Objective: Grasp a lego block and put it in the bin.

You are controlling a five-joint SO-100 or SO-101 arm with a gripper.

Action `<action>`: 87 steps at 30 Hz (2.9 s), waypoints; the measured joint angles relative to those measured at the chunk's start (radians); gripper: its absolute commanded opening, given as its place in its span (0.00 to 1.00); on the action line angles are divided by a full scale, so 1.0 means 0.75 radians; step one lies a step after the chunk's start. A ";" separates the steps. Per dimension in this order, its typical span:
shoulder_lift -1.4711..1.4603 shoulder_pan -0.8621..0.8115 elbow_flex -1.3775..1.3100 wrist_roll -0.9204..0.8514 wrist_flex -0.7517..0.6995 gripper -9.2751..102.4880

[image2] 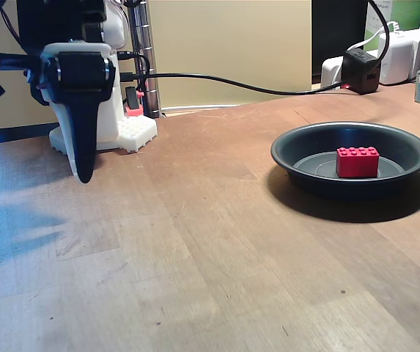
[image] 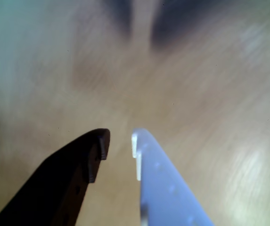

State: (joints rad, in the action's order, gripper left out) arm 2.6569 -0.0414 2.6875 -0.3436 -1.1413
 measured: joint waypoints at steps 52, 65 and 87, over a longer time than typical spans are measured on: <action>0.822 0.084 0.554 0.331 -0.082 0.08; 0.822 0.084 0.554 0.391 -0.082 0.08; 0.822 0.037 0.554 0.403 -0.082 0.08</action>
State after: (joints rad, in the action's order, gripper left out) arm 3.2735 -0.0138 3.1032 -0.0414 -1.2026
